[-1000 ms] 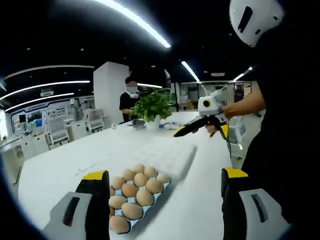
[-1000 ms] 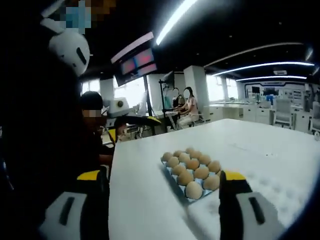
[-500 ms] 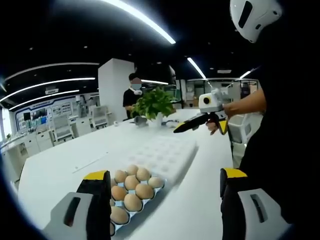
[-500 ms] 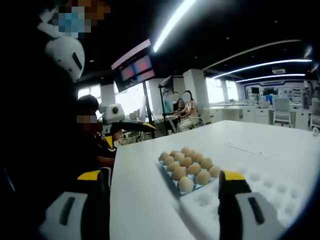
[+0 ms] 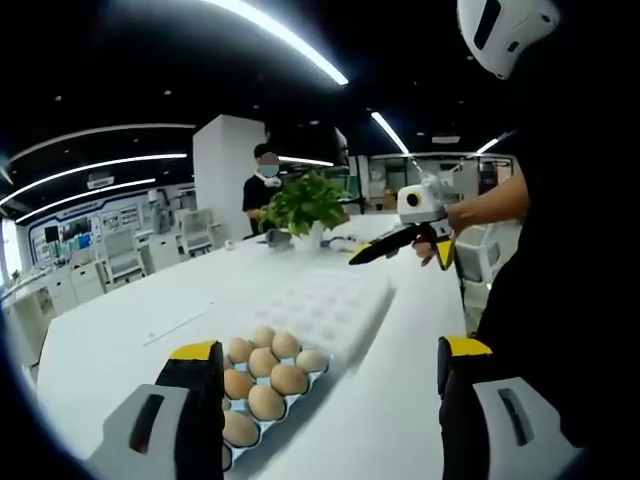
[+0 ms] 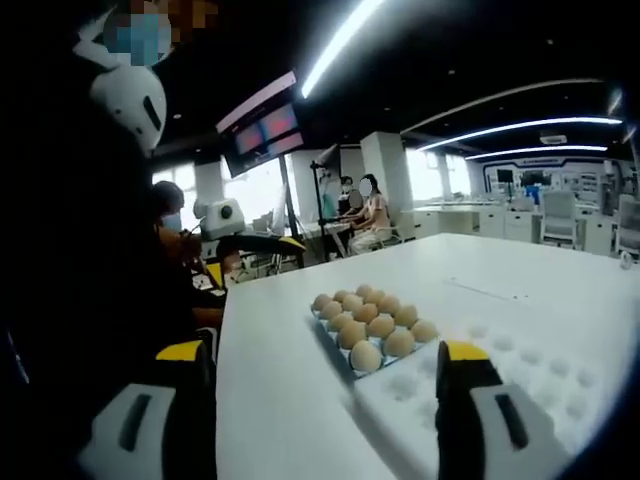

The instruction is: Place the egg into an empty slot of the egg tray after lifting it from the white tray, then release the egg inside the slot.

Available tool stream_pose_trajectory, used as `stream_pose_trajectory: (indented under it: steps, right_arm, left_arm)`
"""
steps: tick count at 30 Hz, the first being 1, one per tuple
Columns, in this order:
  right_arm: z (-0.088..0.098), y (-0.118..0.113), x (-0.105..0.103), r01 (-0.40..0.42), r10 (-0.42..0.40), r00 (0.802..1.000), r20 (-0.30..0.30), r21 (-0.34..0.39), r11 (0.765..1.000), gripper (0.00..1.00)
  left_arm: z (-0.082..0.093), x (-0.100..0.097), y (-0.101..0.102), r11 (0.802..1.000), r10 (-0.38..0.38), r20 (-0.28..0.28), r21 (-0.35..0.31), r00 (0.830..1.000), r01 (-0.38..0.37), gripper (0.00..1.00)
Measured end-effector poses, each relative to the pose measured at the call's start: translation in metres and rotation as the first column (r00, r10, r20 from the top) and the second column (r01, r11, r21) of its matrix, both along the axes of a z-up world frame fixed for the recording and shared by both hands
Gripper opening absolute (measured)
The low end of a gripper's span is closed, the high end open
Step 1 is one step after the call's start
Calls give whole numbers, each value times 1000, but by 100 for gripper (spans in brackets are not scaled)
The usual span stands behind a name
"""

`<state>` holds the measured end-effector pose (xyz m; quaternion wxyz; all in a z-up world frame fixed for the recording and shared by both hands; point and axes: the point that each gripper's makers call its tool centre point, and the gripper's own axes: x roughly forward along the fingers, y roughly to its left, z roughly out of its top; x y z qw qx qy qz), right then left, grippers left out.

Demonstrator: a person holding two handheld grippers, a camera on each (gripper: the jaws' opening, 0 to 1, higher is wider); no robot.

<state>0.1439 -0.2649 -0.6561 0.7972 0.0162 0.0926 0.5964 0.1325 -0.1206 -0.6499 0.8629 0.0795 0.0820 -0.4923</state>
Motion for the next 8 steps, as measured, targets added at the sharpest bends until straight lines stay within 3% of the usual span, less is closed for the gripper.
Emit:
stream_pose_trajectory:
  steps: [8]
  right_arm:
    - [-10,-7,0,20,-20,1000,-11,-27,999,96]
  left_arm:
    - [-4,1,2,1000,-2,2,18,1000,2,92]
